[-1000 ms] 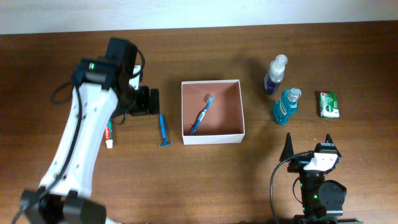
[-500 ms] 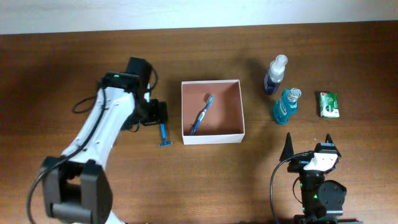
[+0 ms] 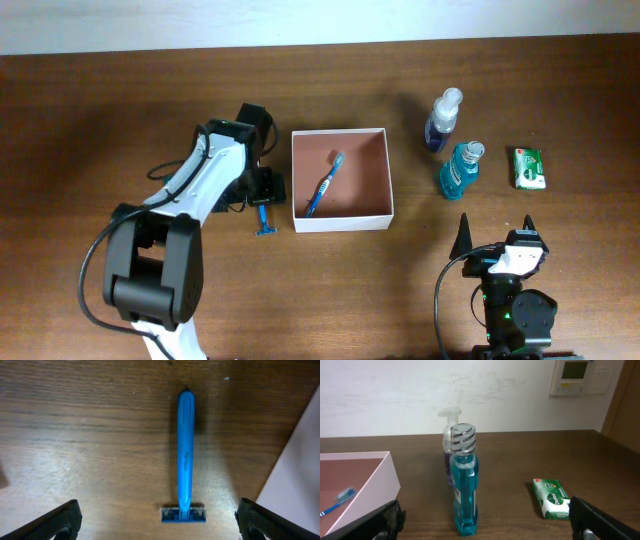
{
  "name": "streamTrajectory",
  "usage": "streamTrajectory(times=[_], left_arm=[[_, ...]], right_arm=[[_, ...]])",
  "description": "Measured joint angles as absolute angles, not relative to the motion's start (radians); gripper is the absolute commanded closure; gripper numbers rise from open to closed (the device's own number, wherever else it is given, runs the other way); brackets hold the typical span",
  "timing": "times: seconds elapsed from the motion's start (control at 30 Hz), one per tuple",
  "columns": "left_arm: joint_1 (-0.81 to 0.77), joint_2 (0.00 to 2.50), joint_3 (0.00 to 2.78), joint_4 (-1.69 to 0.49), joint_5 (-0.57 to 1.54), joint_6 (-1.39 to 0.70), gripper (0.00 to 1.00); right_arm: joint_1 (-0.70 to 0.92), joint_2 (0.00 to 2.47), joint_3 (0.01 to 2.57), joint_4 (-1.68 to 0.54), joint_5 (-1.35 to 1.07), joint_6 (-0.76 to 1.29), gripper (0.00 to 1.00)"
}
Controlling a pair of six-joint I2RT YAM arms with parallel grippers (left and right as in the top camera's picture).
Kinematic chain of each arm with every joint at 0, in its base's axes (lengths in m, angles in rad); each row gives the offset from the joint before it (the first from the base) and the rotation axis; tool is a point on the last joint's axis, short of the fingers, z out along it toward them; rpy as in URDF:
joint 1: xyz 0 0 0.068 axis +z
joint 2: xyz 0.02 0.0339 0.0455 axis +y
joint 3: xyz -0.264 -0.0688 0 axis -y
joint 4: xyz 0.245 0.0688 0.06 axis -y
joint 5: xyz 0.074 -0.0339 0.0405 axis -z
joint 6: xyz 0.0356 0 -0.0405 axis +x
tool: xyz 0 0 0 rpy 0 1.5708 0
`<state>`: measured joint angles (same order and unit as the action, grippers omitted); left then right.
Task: Pack container
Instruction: 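Lower the left gripper and close it on the razor handle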
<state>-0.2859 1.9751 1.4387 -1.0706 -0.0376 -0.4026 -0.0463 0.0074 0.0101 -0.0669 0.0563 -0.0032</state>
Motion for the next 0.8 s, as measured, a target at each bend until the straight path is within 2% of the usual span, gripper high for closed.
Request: streamTrajectory(times=[0.8], left_arm=[[-0.282,1.988,1.373,-0.954,-0.011,-0.409,0.01]], right_arm=[[-0.046,0.007,0.010,-0.067,0.056,-0.004,0.02]])
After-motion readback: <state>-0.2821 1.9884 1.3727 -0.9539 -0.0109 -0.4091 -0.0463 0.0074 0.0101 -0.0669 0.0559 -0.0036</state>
